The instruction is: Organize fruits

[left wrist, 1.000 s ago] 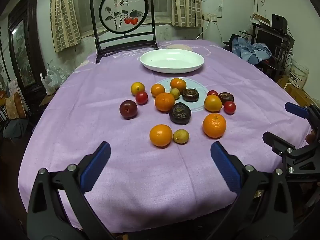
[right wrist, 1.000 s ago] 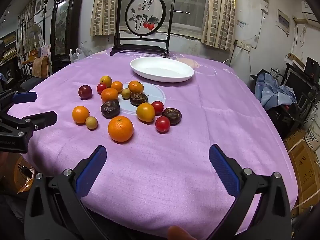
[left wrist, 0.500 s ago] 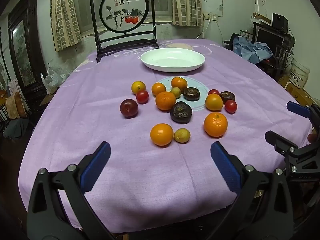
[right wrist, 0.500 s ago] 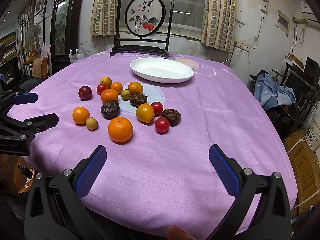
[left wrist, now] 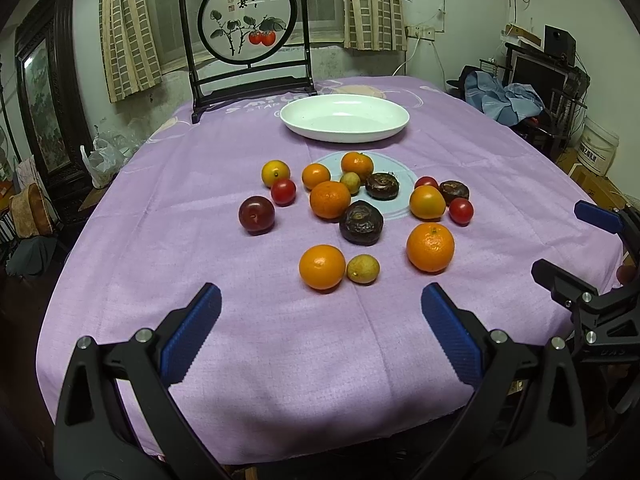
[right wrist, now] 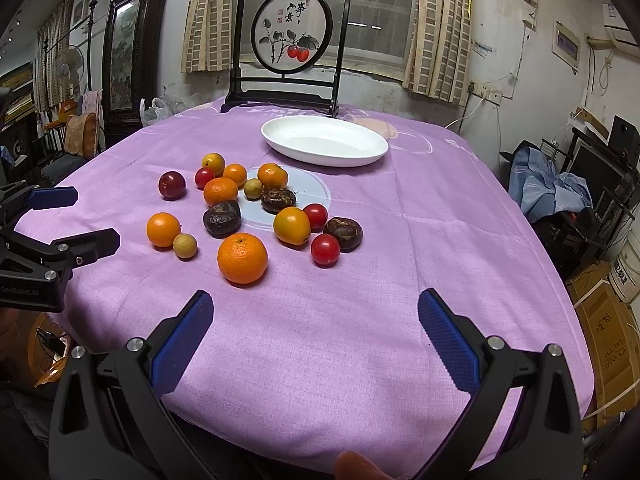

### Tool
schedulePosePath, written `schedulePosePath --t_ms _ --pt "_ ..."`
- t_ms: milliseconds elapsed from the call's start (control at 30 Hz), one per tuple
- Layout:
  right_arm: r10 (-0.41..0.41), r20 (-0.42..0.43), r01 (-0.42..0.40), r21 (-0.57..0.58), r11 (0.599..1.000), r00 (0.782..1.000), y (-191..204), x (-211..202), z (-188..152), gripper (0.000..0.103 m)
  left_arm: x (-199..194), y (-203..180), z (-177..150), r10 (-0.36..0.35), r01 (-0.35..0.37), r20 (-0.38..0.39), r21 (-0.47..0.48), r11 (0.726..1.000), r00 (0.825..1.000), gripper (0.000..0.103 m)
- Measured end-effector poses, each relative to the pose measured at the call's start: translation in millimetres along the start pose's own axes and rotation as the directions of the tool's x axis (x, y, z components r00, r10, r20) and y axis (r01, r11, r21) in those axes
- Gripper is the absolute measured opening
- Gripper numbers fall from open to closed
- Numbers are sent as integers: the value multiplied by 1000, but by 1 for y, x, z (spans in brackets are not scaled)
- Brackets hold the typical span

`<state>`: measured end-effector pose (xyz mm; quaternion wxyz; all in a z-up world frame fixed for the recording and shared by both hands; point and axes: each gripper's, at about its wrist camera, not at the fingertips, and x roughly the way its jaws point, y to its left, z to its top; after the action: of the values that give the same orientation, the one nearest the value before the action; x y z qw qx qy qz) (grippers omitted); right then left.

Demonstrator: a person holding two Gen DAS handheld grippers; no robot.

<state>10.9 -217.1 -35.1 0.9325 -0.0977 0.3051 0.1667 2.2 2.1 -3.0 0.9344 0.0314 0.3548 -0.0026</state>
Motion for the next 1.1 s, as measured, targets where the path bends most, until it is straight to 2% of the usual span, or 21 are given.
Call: schedulePosePath --t_ms 1100 --pt "11 -2 -11 2 1000 1000 1 1 -3 102 1 -1 -6 -1 1 -6 -2 1000 1000 101"
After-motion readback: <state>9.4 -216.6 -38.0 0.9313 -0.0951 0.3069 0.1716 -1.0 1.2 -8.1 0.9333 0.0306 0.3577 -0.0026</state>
